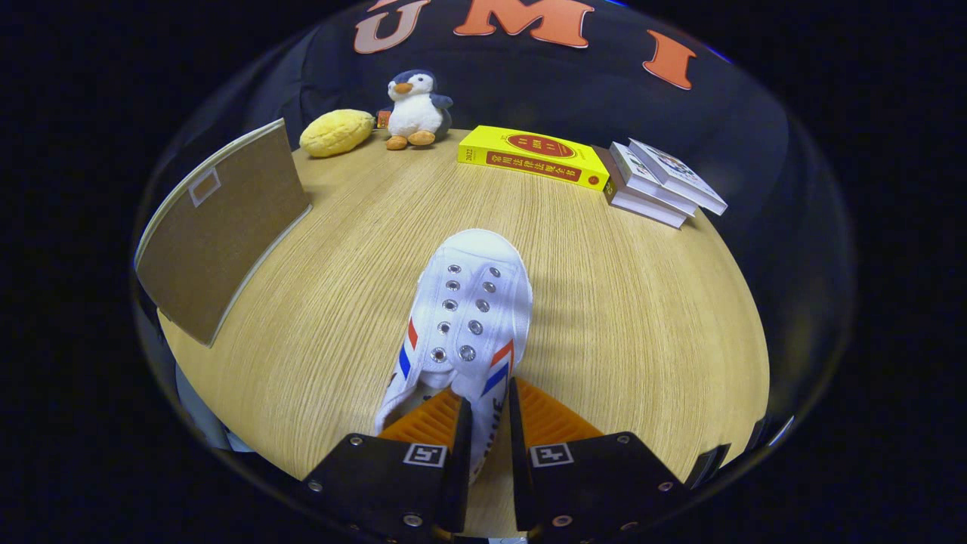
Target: Open the storage box then place both shoes into the box .Put the left shoe in first, then the right shoe, with the right side of both shoes facing outward in a uniform manner.
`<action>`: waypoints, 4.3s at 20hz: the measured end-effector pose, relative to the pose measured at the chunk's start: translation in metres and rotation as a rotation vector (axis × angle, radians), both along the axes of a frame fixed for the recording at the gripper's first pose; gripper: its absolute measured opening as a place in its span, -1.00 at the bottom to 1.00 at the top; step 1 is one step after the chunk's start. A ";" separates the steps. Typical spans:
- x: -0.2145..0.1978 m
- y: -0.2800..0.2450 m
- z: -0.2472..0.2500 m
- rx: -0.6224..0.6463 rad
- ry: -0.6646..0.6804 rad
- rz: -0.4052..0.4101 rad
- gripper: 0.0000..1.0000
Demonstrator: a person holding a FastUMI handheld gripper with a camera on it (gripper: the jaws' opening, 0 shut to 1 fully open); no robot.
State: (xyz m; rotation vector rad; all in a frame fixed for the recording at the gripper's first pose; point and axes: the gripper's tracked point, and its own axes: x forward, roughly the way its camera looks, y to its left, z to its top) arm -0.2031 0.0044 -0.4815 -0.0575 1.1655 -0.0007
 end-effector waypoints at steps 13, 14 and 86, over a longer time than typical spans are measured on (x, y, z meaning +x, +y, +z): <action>0.008 0.003 0.020 0.147 0.011 -0.232 -0.99; 0.011 0.006 0.025 0.160 0.000 -0.236 -0.99; 0.174 -0.014 0.338 0.127 -0.836 -0.158 0.92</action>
